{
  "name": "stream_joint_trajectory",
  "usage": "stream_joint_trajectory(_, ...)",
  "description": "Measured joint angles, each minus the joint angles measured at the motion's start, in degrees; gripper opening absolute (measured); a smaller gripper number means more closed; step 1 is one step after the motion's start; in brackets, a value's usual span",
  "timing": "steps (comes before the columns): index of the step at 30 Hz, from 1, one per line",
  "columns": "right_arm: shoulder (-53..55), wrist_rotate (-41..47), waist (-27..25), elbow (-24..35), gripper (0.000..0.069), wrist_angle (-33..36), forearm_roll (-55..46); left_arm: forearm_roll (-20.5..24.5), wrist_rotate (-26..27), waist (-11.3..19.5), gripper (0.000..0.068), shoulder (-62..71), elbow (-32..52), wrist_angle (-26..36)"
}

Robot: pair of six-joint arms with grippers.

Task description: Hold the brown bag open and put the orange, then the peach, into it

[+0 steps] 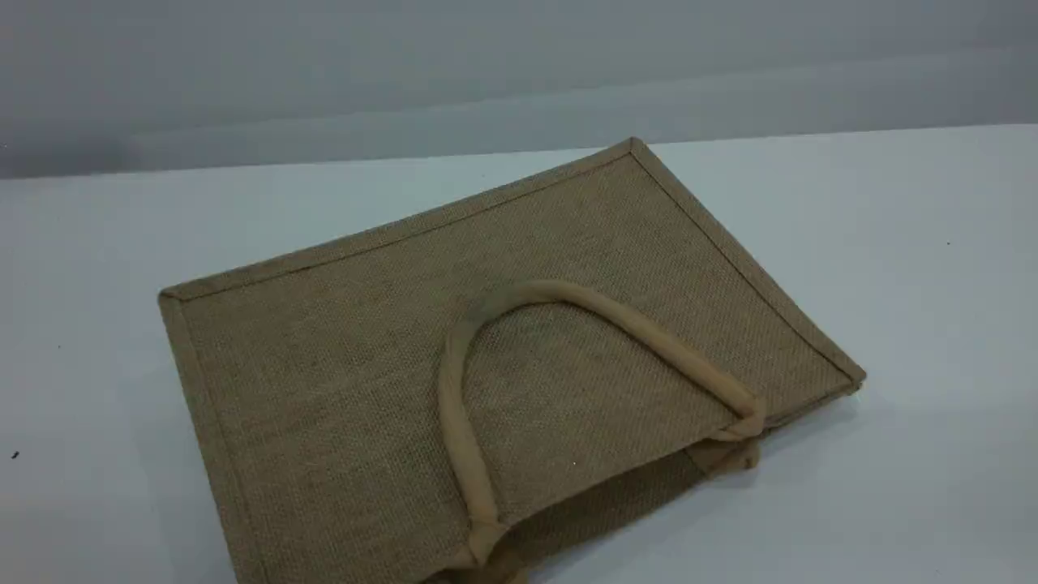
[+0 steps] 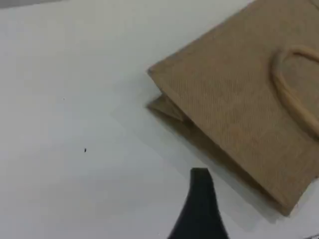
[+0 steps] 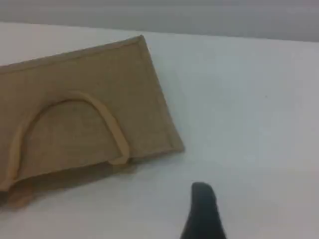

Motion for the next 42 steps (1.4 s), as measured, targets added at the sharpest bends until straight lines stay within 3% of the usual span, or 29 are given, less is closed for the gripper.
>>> stream_joint_trajectory(15,0.0,0.0,-1.3,0.0,0.0456,0.0,0.1,-0.1,0.1,0.3,0.051,0.0,0.0,-0.1)
stream_joint_trajectory(18,0.0,-0.1,-4.2,0.0,0.0456,0.0,0.3,-0.3,0.1,2.9,0.051,0.0,0.0,-0.1)
stream_joint_trajectory(23,0.0,-0.1,-4.5,0.0,0.0456,0.0,0.3,-0.3,0.1,6.9,0.051,-1.2,0.0,-0.1)
stream_joint_trajectory(42,0.0,-0.1,-4.5,0.0,0.0456,0.0,0.7,-0.3,0.1,6.9,0.051,-2.6,0.1,0.0)
